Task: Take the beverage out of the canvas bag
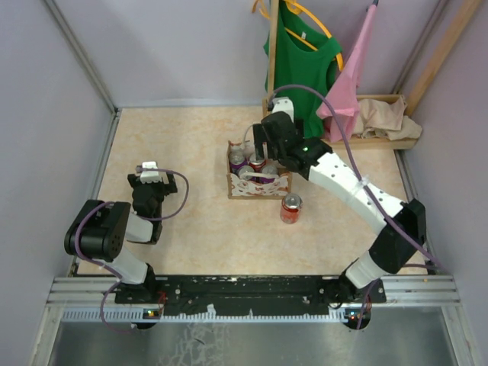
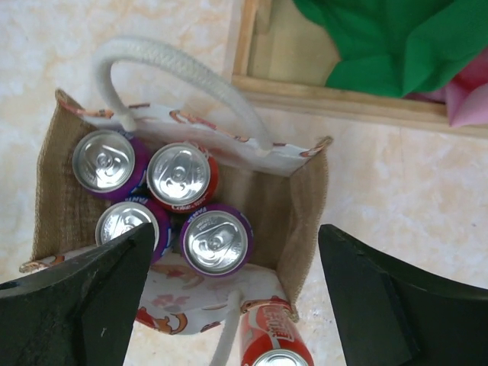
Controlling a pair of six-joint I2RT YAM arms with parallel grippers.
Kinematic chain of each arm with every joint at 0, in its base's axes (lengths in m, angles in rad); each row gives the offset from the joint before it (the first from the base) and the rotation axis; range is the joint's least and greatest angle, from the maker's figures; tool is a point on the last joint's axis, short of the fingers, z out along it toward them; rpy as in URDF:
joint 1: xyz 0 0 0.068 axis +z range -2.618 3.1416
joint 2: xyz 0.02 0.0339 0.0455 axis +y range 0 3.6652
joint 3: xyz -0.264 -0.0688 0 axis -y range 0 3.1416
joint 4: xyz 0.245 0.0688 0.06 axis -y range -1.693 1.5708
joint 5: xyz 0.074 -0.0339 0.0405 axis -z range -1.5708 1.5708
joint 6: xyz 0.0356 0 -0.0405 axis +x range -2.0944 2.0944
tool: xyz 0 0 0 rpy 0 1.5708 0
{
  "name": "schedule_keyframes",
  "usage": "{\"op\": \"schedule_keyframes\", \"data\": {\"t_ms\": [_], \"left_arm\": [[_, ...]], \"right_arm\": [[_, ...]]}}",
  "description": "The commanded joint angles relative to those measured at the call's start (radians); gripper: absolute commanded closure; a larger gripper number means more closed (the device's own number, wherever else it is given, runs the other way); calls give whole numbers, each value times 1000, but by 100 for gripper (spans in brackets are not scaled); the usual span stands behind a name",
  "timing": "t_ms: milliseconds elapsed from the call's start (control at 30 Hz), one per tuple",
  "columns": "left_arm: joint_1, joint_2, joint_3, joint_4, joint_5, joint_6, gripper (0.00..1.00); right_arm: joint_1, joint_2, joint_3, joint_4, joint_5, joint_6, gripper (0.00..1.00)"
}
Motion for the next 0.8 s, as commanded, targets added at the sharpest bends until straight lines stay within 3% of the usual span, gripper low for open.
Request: {"op": "schedule_keyframes", "data": {"t_ms": [0, 300, 400, 767], "left_arm": [[0, 8, -6, 44, -7, -10, 0], [0, 7, -6, 44, -7, -10, 0], [-1, 7, -6, 43, -7, -10, 0], [0, 7, -6, 43, -7, -10, 0]], "right_arm": [[-5, 35, 6, -13, -101, -33, 11], [-21, 118, -63, 11, -201, -33, 6], [-22, 127, -94, 6, -203, -30, 1], [-21, 179, -152, 19, -153, 1, 1]]}}
